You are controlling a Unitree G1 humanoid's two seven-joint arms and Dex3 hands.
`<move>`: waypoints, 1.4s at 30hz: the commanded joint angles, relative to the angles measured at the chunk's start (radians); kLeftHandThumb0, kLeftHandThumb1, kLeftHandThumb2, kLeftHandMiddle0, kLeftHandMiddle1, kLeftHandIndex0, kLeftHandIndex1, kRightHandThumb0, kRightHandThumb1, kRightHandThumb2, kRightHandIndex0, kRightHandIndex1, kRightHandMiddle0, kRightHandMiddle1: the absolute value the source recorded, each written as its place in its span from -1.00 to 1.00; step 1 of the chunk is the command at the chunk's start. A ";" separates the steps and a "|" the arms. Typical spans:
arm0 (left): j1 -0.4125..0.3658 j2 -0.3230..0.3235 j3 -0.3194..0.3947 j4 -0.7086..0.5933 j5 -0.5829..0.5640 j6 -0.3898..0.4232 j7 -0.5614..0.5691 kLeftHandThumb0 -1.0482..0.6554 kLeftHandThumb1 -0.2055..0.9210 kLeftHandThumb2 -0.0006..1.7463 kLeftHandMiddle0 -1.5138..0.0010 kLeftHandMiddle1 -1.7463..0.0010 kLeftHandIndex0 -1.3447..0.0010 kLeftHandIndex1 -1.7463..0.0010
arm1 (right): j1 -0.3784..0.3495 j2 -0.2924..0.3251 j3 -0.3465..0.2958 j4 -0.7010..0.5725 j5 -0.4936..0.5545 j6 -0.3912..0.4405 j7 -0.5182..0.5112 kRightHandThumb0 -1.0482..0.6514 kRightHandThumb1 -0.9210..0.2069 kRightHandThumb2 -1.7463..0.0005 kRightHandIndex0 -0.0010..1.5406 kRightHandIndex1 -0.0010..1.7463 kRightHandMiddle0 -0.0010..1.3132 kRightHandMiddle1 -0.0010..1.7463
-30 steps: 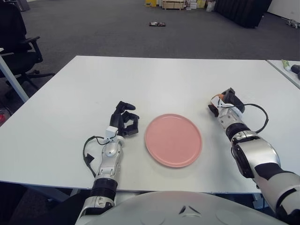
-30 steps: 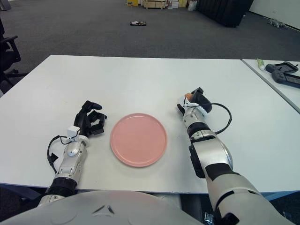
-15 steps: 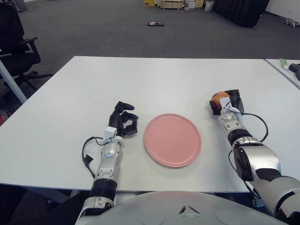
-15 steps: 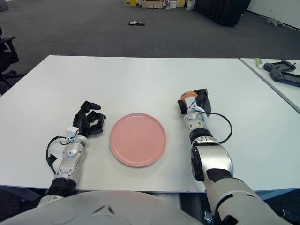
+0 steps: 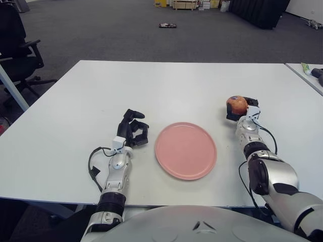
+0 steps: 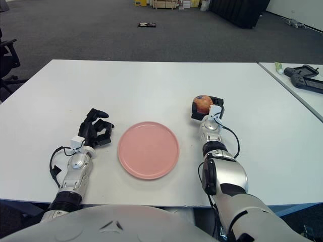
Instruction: Put the apple into the plate.
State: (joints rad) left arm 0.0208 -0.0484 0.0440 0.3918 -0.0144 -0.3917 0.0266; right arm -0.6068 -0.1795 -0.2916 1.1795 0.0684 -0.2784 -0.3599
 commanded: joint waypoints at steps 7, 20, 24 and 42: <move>0.009 -0.001 0.002 0.016 -0.007 0.021 -0.004 0.22 -0.06 0.40 0.08 -0.67 0.33 -1.00 | 0.022 0.029 -0.022 -0.035 0.042 -0.011 0.047 0.23 0.63 -0.90 0.13 0.92 -0.06 1.00; 0.010 -0.003 0.003 0.009 -0.020 0.030 -0.005 0.22 -0.05 0.39 0.06 -0.63 0.33 -1.00 | 0.159 0.097 0.004 -0.425 0.134 0.032 0.265 0.23 0.66 -0.93 0.14 0.95 -0.04 1.00; 0.011 -0.002 0.001 0.005 -0.011 0.041 0.005 0.22 -0.02 0.36 0.08 -0.63 0.34 -1.00 | 0.231 0.122 0.041 -0.599 0.154 0.049 0.343 0.23 0.67 -0.93 0.14 0.94 -0.03 1.00; 0.008 0.001 -0.007 0.017 0.000 0.013 -0.004 0.22 -0.11 0.53 0.16 -0.93 0.38 -1.00 | 0.511 0.137 0.243 -1.138 0.181 -0.049 0.695 0.23 0.80 -1.00 0.23 0.88 0.05 1.00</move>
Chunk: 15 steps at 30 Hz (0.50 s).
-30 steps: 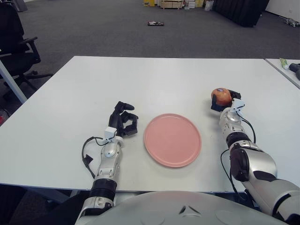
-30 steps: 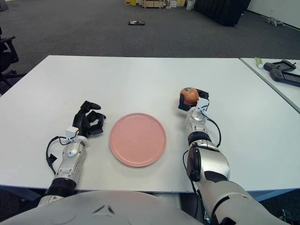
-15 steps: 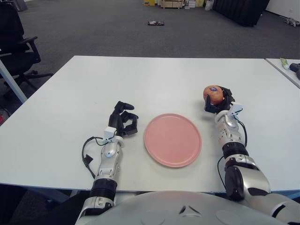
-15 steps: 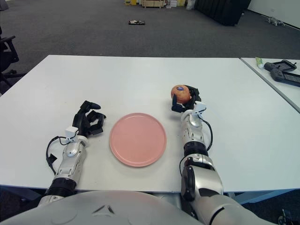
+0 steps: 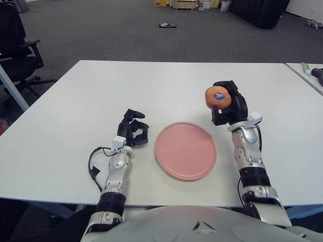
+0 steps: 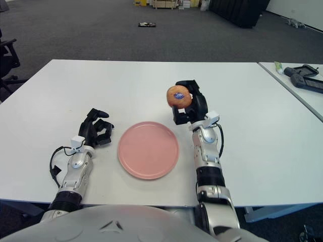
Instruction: Put the apple into the plate.
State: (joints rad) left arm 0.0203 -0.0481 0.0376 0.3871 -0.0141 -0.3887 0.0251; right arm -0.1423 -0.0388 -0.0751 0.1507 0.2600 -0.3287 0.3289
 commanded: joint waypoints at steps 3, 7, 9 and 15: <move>0.007 0.000 0.000 0.024 0.002 0.008 0.000 0.22 -0.11 0.53 0.16 -0.93 0.38 -1.00 | 0.080 -0.011 0.049 -0.178 -0.032 0.028 -0.003 0.23 0.82 -1.00 0.26 0.84 0.07 1.00; 0.005 -0.002 0.001 0.026 0.003 0.006 0.004 0.22 -0.12 0.53 0.15 -0.92 0.37 -1.00 | 0.143 -0.037 0.113 -0.318 -0.052 0.101 0.017 0.23 0.84 -1.00 0.28 0.80 0.09 1.00; 0.005 -0.003 0.002 0.028 0.003 0.005 0.005 0.22 -0.13 0.55 0.15 -0.93 0.37 -1.00 | 0.157 -0.050 0.130 -0.355 -0.053 0.124 0.028 0.23 0.85 -1.00 0.29 0.79 0.10 1.00; 0.001 -0.002 0.001 0.037 0.010 -0.007 0.007 0.22 -0.19 0.60 0.13 -0.95 0.33 -1.00 | 0.166 -0.124 0.167 -0.372 -0.104 0.108 0.095 0.23 0.85 -1.00 0.28 0.80 0.10 1.00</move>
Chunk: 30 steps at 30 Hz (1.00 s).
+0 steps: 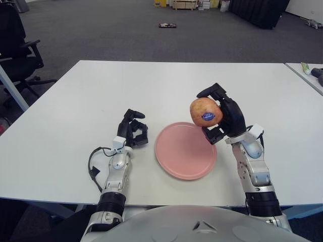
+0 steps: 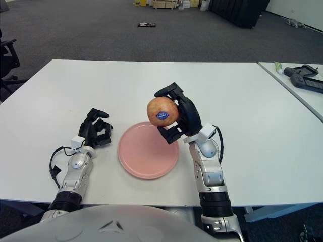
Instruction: Put the apple into the plate.
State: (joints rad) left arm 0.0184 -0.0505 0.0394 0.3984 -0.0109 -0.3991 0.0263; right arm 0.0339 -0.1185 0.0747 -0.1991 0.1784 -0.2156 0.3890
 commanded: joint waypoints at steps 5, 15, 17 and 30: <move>0.001 -0.002 0.000 0.030 0.010 0.000 0.009 0.22 -0.21 0.61 0.10 -0.92 0.31 -1.00 | -0.039 -0.109 0.047 0.021 -0.059 -0.039 0.110 0.23 0.83 -1.00 0.27 0.82 0.09 1.00; 0.004 -0.002 0.001 0.032 0.009 -0.009 0.009 0.22 -0.21 0.59 0.08 -0.89 0.31 -1.00 | -0.035 -0.226 0.118 -0.061 -0.263 0.074 0.132 0.23 0.81 -1.00 0.24 0.86 0.07 1.00; 0.004 -0.003 0.002 0.030 0.008 -0.005 0.011 0.22 -0.21 0.59 0.08 -0.88 0.32 -1.00 | -0.033 -0.244 0.137 -0.082 -0.342 0.105 0.119 0.23 0.79 -0.99 0.23 0.87 0.05 1.00; 0.006 0.000 -0.006 0.021 0.054 0.034 0.053 0.22 -0.18 0.60 0.14 -0.98 0.35 -1.00 | -0.056 -0.204 0.263 -0.005 -0.771 0.220 -0.086 0.23 0.67 -0.94 0.14 0.95 -0.03 1.00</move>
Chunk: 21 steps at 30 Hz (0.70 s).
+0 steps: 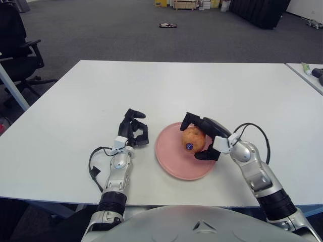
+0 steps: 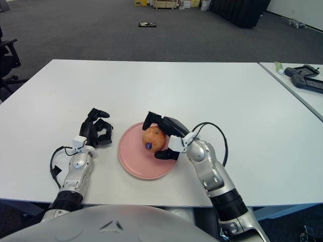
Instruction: Put the apple into the plate.
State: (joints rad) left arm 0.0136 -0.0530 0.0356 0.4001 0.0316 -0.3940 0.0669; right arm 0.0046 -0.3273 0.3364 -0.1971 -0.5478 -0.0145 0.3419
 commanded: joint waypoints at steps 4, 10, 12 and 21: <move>0.010 0.002 -0.003 0.021 0.015 0.028 0.016 0.22 -0.20 0.62 0.14 -1.00 0.33 -1.00 | -0.023 0.009 0.016 0.002 -0.104 0.035 -0.076 0.23 0.64 -0.91 0.13 0.94 -0.06 1.00; 0.009 0.002 0.000 0.027 0.009 0.023 0.012 0.22 -0.32 0.71 0.07 -1.00 0.27 -1.00 | -0.021 0.016 0.030 0.022 -0.158 0.036 -0.130 0.23 0.62 -0.90 0.12 0.94 -0.07 1.00; 0.008 0.002 0.001 0.029 0.007 0.022 0.011 0.22 -0.33 0.72 0.07 -1.00 0.26 -1.00 | -0.022 0.017 0.035 0.030 -0.176 0.035 -0.148 0.23 0.62 -0.89 0.12 0.94 -0.07 1.00; 0.011 0.002 0.003 0.030 -0.011 0.007 -0.010 0.22 -0.16 0.56 0.12 -0.92 0.36 -1.00 | -0.026 0.023 0.056 0.063 -0.252 0.029 -0.238 0.23 0.53 -0.83 0.08 0.93 -0.13 1.00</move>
State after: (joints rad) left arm 0.0133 -0.0527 0.0357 0.4029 0.0339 -0.3965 0.0697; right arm 0.0036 -0.3047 0.3914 -0.1409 -0.7766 0.0204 0.1388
